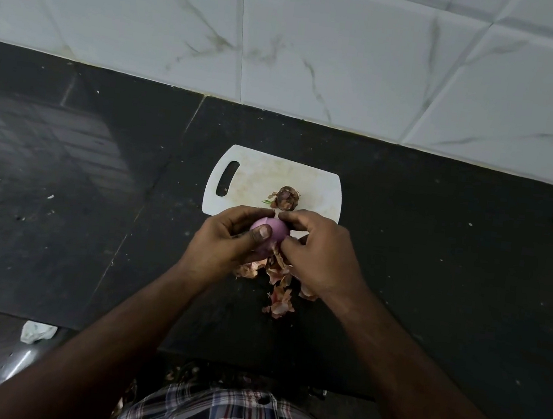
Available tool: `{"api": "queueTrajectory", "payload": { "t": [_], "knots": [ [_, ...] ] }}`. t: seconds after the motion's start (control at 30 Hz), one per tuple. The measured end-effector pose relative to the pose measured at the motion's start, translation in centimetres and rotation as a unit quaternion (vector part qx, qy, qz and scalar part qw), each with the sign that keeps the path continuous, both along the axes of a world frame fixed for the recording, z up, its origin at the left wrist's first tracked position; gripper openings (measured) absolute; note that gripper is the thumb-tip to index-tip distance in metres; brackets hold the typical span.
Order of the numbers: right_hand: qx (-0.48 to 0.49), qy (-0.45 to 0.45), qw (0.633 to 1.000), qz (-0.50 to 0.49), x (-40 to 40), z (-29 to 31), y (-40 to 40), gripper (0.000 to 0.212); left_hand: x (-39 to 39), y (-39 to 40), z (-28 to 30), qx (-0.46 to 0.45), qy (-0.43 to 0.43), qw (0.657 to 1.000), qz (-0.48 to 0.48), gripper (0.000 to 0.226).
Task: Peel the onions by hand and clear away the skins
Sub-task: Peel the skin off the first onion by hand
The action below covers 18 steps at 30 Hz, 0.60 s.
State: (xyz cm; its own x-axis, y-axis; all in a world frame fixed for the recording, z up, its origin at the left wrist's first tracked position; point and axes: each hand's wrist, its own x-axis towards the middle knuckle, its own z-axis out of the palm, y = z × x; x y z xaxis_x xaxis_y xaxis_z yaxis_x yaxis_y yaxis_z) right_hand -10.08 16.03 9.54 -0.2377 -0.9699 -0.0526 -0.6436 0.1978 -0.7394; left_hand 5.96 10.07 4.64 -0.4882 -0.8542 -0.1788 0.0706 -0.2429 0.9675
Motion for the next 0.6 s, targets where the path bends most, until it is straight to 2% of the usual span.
{"api": "queueTrajectory", "payload": {
  "t": [0.07, 0.2, 0.37, 0.6],
  "knots": [
    [0.007, -0.034, 0.999, 0.001, -0.6, 0.0, 0.0, 0.039, 0.1, 0.0, 0.2, 0.032, 0.019, 0.999, 0.011, 0.039],
    [-0.013, -0.062, 0.997, -0.031, -0.8, -0.2, 0.4, 0.029, 0.4, -0.2, 0.2, 0.033, 0.015, 0.999, 0.015, 0.04],
    [-0.071, -0.01, 0.996, -0.045, 0.2, -0.3, 0.6, 0.022, 0.0, -0.1, 0.4, 0.045, 0.021, 0.999, 0.009, 0.044],
    [-0.062, 0.025, 0.996, -0.062, 0.4, -0.4, 0.1, 0.026, -0.1, -0.1, 0.7, 0.058, 0.036, 0.998, -0.005, 0.04]
  ]
}}
